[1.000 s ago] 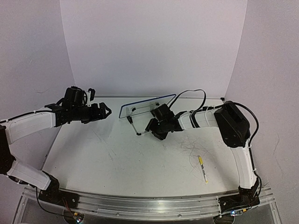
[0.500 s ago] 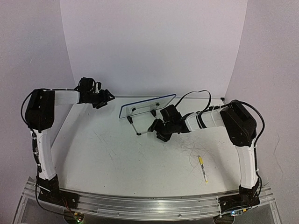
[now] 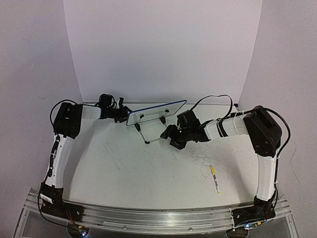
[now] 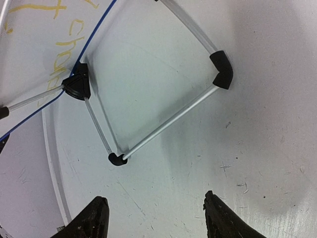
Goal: Write a sentence on the whiteboard
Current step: Move the whiteboard to the center of the board.
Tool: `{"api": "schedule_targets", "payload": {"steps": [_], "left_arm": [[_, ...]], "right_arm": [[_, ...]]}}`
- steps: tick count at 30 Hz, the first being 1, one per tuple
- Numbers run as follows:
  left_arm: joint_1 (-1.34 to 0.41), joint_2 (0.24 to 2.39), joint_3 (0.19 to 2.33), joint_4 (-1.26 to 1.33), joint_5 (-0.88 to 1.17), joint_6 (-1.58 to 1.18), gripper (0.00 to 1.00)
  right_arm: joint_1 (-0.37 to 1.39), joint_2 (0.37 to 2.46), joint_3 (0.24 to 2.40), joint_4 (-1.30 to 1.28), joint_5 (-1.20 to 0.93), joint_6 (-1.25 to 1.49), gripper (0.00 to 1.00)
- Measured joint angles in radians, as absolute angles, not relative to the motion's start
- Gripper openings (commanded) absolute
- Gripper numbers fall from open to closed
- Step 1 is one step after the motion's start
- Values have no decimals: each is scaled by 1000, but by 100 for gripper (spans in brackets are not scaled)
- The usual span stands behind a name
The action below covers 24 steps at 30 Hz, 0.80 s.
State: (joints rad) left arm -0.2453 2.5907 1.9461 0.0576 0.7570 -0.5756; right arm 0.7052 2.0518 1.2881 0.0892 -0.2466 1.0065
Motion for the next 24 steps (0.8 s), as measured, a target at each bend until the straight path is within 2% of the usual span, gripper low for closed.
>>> {"api": "schedule_targets", "payload": {"steps": [8,15,24], "left_arm": [[-326,2612,1925,113,808,-580,22],[-329,2509,1734,162,804,-577,20],[-374,2379,1532,167,772,-593,19]], "right_arm": [[697,2052,1271,106,-253,1008,65],[671,2047,1235,119,-257,1007,65],[591,1931,1059,118,-261,983,66]]}}
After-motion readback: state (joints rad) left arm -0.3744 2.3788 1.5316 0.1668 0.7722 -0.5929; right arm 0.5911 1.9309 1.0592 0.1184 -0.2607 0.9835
